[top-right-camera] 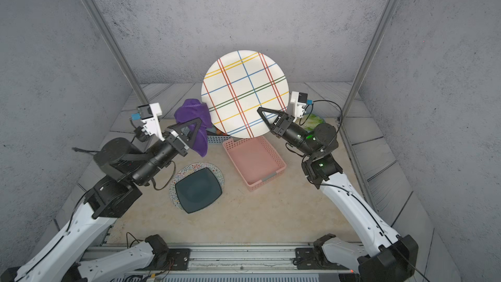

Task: Wipe the wet plate dry
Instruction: Wipe the plate with towel.

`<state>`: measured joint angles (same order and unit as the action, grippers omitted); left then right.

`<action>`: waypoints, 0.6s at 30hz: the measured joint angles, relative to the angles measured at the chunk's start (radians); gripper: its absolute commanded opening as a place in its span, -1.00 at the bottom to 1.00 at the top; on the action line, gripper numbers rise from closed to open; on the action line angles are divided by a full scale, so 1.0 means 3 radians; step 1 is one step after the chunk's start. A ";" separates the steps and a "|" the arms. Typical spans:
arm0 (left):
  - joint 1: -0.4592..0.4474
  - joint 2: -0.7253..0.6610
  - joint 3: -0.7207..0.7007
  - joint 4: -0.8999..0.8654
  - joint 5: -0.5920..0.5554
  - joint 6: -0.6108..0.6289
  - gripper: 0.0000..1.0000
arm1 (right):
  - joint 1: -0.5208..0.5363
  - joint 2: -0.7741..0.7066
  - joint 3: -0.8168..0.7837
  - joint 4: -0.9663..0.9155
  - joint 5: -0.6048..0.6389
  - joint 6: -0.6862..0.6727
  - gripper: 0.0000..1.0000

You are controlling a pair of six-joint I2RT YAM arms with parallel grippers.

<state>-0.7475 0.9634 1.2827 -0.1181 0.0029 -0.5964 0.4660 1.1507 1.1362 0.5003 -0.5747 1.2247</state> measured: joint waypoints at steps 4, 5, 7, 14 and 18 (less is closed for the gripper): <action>0.0022 0.0177 0.0140 -0.0347 -0.0061 0.0315 -1.00 | 0.0080 -0.0062 -0.0006 -0.0463 0.0080 -0.0407 -1.00; 0.0031 0.0187 0.0192 -0.0429 -0.0061 0.0378 -1.00 | 0.0139 -0.0092 -0.0028 -0.0544 0.0076 -0.0488 -1.00; 0.0058 0.0214 0.0333 -0.0581 -0.0067 0.0502 -1.00 | 0.0298 -0.0179 -0.0106 -0.0666 0.0047 -0.0646 -1.00; 0.0320 0.0559 0.1022 -0.1012 0.0181 0.0968 -1.00 | 0.0827 -0.0310 -0.0336 -0.0880 -0.0066 -0.0997 -1.00; 0.0175 0.0937 0.1325 -0.1259 0.0679 0.1356 -1.00 | 0.0896 -0.0290 -0.0338 -0.1038 -0.0019 -0.1077 -1.00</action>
<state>-0.6949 1.2446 1.6802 -0.4957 0.2066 -0.1898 0.7349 1.0637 1.0348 0.1890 -0.5804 0.9016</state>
